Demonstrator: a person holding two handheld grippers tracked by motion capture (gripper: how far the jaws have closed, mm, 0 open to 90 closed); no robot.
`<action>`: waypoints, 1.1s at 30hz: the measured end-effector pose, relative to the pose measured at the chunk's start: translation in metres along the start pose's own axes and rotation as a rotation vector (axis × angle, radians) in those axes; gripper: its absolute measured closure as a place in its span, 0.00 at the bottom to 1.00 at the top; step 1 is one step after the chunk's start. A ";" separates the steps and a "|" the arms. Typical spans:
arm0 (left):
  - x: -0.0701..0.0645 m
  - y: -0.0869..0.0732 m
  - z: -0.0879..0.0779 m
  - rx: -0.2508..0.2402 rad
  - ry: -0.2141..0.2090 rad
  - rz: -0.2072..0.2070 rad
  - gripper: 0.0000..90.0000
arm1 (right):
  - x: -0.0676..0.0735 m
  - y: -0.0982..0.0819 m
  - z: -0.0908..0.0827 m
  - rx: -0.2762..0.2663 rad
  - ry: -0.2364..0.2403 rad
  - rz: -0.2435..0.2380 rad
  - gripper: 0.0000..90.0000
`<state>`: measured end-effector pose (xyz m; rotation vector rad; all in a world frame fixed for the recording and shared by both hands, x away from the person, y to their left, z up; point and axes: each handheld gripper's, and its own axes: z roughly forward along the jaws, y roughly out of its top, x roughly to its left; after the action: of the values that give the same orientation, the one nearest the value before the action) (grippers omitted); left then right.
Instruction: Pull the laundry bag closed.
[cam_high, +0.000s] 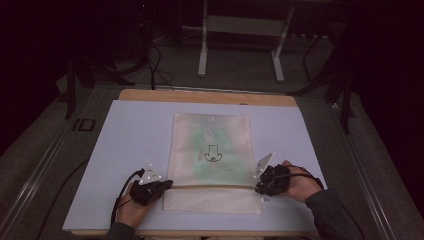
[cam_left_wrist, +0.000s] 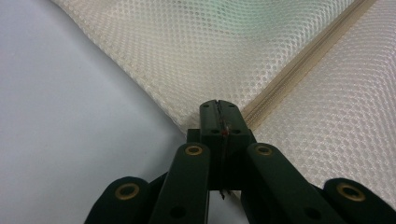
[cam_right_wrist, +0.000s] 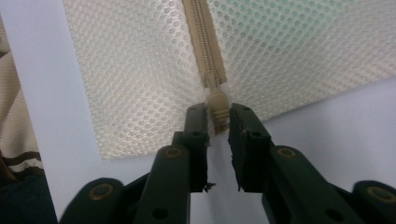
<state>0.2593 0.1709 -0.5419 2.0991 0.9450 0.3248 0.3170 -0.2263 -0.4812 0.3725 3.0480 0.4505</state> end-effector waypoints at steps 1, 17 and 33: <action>0.000 0.000 0.000 0.000 0.000 -0.001 0.99 | 0.000 -0.001 -0.001 -0.003 -0.001 -0.002 0.84; -0.001 0.000 0.000 -0.004 0.002 0.004 0.98 | -0.007 -0.002 -0.017 -0.044 -0.043 0.017 0.80; 0.000 0.000 0.000 -0.006 -0.008 0.000 0.97 | -0.018 -0.028 -0.028 -0.068 -0.103 0.101 0.84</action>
<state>0.2589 0.1710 -0.5419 2.0935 0.9385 0.3190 0.3264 -0.2648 -0.4624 0.5313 2.9155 0.5208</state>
